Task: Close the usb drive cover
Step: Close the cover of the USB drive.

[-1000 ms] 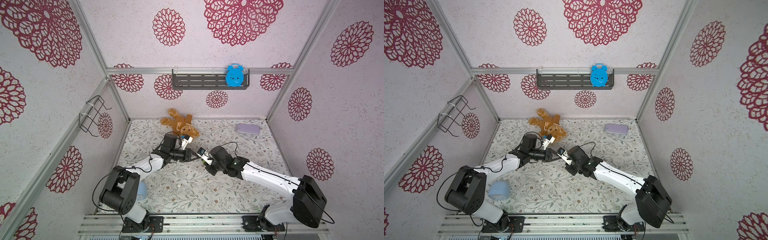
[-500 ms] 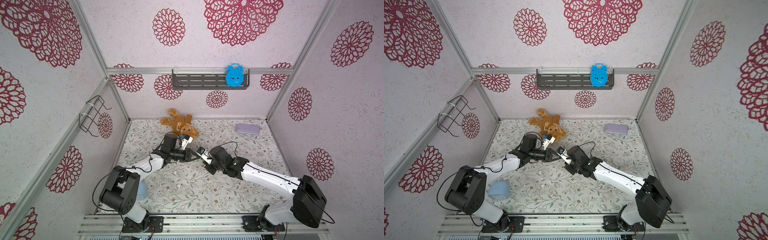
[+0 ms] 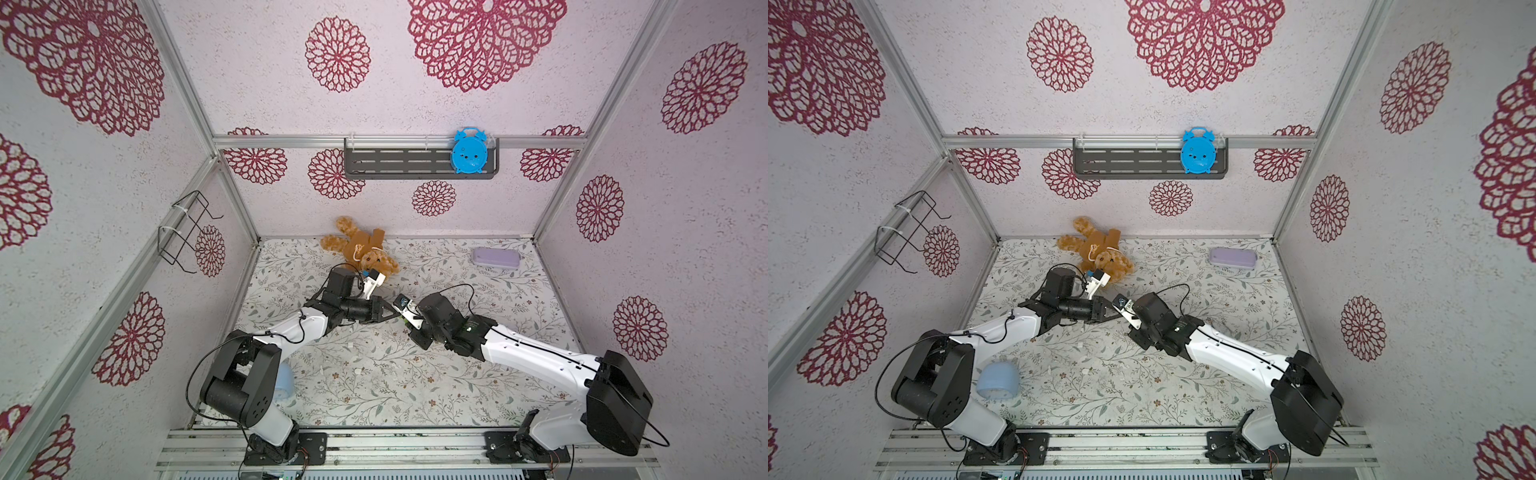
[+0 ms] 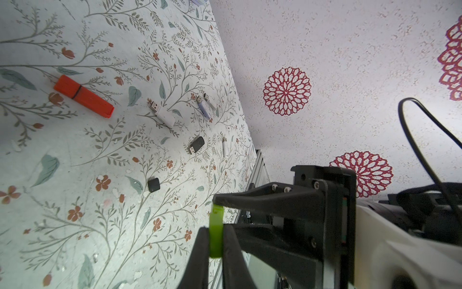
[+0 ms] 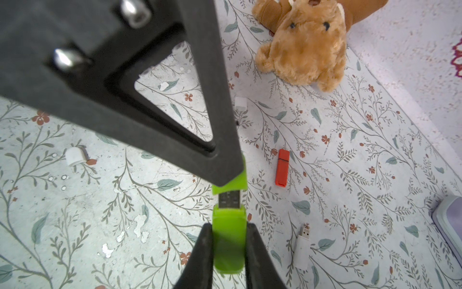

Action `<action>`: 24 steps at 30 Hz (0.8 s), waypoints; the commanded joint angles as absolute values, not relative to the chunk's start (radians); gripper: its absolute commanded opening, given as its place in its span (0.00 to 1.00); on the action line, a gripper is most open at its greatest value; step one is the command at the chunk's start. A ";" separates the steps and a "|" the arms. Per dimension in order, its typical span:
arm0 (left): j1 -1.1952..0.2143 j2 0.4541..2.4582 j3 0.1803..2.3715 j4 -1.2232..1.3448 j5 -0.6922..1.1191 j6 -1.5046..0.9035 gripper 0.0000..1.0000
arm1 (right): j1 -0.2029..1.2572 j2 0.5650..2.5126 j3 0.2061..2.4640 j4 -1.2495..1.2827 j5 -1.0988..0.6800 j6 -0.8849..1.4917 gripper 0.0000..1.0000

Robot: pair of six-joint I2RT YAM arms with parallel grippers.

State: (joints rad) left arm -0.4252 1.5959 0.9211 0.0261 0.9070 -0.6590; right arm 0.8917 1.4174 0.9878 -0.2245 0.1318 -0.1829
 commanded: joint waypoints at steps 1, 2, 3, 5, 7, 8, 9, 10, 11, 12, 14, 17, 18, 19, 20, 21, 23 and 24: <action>-0.435 1.613 0.938 0.044 0.911 -0.664 0.10 | 0.904 1.363 0.990 -0.132 0.119 -0.171 0.22; -0.434 1.612 0.937 0.044 0.911 -0.665 0.10 | 0.904 1.360 0.988 -0.127 0.125 -0.172 0.22; -0.435 1.612 0.937 0.042 0.914 -0.663 0.10 | 0.904 1.356 0.985 -0.124 0.134 -0.174 0.22; -0.435 1.616 0.939 0.037 0.922 -0.662 0.10 | 0.904 1.349 0.983 -0.116 0.151 -0.177 0.22; -0.437 1.621 0.940 0.037 0.934 -0.664 0.10 | 0.905 1.342 0.979 -0.099 0.149 -0.181 0.22; -0.437 1.623 0.941 0.035 0.934 -0.663 0.10 | 0.906 1.343 0.979 -0.093 0.147 -0.181 0.22; -0.439 1.623 0.942 0.032 0.934 -0.663 0.10 | 0.906 1.344 0.979 -0.088 0.149 -0.181 0.22; -0.440 1.624 0.943 0.031 0.936 -0.663 0.10 | 0.905 1.345 0.980 -0.084 0.150 -0.185 0.21; -0.439 1.624 0.946 0.027 0.938 -0.661 0.10 | 0.907 1.345 0.982 -0.083 0.152 -0.186 0.21; -0.440 1.626 0.949 0.018 0.939 -0.657 0.10 | 0.907 1.346 0.983 -0.079 0.157 -0.188 0.21; -0.442 1.630 0.958 0.001 0.940 -0.649 0.11 | 0.909 1.344 0.983 -0.073 0.161 -0.197 0.22; -0.447 1.641 0.972 -0.035 0.951 -0.628 0.11 | 0.911 1.342 0.990 -0.069 0.170 -0.209 0.21; -0.449 1.641 0.972 -0.043 0.944 -0.621 0.11 | 0.911 1.339 0.992 -0.069 0.171 -0.216 0.21; -0.449 1.642 0.973 -0.044 0.944 -0.619 0.11 | 0.911 1.338 0.992 -0.067 0.170 -0.221 0.21; -0.449 1.643 0.975 -0.044 0.944 -0.620 0.11 | 0.910 1.335 0.994 -0.066 0.169 -0.222 0.21; -0.449 1.644 0.977 -0.046 0.942 -0.620 0.11 | 0.911 1.333 0.995 -0.066 0.160 -0.225 0.21; -0.452 1.644 0.978 -0.046 0.940 -0.621 0.11 | 0.911 1.330 0.996 -0.062 0.144 -0.230 0.21; -0.454 1.644 0.977 -0.046 0.940 -0.620 0.11 | 0.910 1.327 0.994 -0.060 0.143 -0.232 0.21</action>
State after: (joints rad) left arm -0.4259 1.6218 0.9707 0.0013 0.9325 -0.6426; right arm 0.8959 1.3911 0.9661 -0.1871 0.1692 -0.2043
